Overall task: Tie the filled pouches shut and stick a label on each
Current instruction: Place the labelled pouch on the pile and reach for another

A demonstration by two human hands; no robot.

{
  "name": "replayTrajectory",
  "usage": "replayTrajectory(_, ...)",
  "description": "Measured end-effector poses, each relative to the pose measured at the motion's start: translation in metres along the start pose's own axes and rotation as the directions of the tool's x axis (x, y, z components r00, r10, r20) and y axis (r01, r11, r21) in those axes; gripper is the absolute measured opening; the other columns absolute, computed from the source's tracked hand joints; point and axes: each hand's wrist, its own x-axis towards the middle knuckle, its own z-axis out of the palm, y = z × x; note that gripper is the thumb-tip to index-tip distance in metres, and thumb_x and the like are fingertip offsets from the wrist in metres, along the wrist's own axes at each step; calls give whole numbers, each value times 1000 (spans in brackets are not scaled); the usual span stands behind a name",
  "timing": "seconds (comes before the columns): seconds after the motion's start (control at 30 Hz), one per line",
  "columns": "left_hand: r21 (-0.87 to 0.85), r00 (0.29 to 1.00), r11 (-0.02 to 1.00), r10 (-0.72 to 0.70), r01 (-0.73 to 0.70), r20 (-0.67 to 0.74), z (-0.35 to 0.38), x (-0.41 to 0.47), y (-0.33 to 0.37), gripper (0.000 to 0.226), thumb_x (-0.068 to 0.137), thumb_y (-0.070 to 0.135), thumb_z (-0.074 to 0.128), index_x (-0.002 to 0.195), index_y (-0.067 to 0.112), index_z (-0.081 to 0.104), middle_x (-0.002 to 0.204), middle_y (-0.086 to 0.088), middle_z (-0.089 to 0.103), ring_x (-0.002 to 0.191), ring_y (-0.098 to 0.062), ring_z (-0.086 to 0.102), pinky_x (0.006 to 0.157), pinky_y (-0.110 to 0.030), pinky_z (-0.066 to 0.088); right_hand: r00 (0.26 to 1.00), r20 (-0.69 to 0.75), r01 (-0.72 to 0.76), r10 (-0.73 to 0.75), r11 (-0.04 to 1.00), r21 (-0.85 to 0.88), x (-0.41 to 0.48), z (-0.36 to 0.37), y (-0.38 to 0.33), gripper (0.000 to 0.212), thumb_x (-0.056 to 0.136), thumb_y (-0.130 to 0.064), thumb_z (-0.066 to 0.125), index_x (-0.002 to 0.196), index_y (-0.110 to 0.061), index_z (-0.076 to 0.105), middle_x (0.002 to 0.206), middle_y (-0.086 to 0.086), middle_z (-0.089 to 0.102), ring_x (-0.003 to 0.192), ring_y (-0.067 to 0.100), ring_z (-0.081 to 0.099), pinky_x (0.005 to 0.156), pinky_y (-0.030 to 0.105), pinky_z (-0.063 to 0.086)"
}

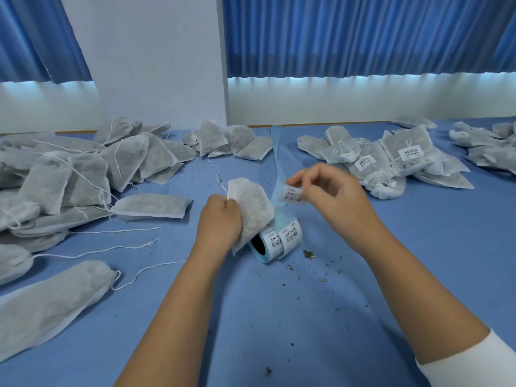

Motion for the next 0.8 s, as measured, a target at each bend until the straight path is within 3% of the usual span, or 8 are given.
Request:
replayTrajectory(0.07,-64,1000,998,-1,-1,-25,-1,-2,2,26,100,16,38,74,16,41,69,5,44,60,-10,40,44,-16,31,997,-70,-15,23,992,123,3,-2,0,20,86,-5,58,73,-20,60,95,-5,72,94,12,65,84,32,57)
replayTrajectory(0.17,-219,995,974,36,-56,-92,-4,-7,7,14,103,28,44,92,24,52,82,11,56,71,1,51,57,-21,36,989,-111,-74,101,972,224,4,-1,0,17,87,-9,67,91,-26,67,104,-7,67,94,5,65,84,38,59)
replayTrajectory(0.3,-385,980,904,143,-185,-136,-7,-15,15,14,102,35,49,89,32,53,73,16,63,61,9,55,58,-15,44,988,21,-154,153,974,166,0,10,0,57,81,-18,78,127,-43,54,116,3,62,92,7,69,79,32,59)
replayTrajectory(0.37,-424,981,886,156,-189,-111,-5,-19,19,12,101,36,51,91,31,55,69,22,65,64,7,57,66,-23,48,984,58,-172,166,976,136,-2,17,1,74,79,-16,79,135,-48,43,112,1,63,83,11,71,70,22,56)
replayTrajectory(0.47,-514,990,848,135,-131,-29,-5,-25,25,8,98,33,59,97,26,59,72,16,70,73,-2,66,72,-32,55,986,34,-166,162,973,164,-4,23,-1,80,80,-8,77,134,-51,38,112,3,61,78,16,71,66,20,55)
replayTrajectory(0.57,-615,993,788,88,-19,82,-6,-28,29,18,93,28,68,105,18,61,75,12,74,70,-2,70,59,-20,52,981,-21,-183,193,955,233,-2,21,-2,78,79,-6,78,132,-51,41,114,10,64,83,20,72,78,32,60)
replayTrajectory(0.63,-625,986,778,55,57,158,-8,-29,29,29,89,28,73,112,14,61,83,7,76,77,-7,73,63,-21,54,976,-50,-194,212,949,248,-2,19,0,76,79,-9,79,131,-51,43,112,10,66,88,23,72,84,40,59)
replayTrajectory(0.8,-611,972,782,26,125,232,-11,-30,29,29,86,24,75,109,9,65,94,-8,75,80,-17,75,61,-28,59,978,-66,-172,197,946,274,-2,19,1,74,78,-9,80,130,-50,45,102,4,67,79,15,72,73,27,58)
